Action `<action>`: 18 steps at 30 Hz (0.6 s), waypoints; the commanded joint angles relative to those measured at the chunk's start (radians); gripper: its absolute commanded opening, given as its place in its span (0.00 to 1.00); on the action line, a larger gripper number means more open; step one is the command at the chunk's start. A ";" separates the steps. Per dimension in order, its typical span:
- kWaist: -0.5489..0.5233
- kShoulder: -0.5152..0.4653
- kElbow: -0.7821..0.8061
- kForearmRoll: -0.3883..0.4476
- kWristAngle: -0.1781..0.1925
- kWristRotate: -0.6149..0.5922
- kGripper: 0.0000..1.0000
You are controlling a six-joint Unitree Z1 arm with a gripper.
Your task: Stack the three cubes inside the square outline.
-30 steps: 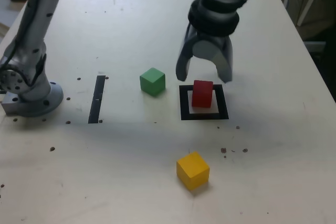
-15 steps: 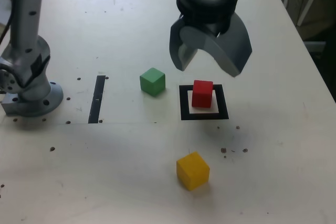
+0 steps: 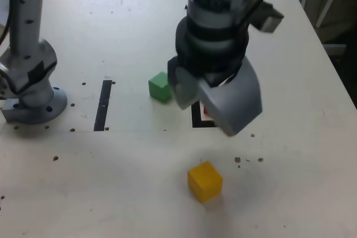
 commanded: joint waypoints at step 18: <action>-0.112 0.057 0.085 -0.077 -0.014 -0.011 0.99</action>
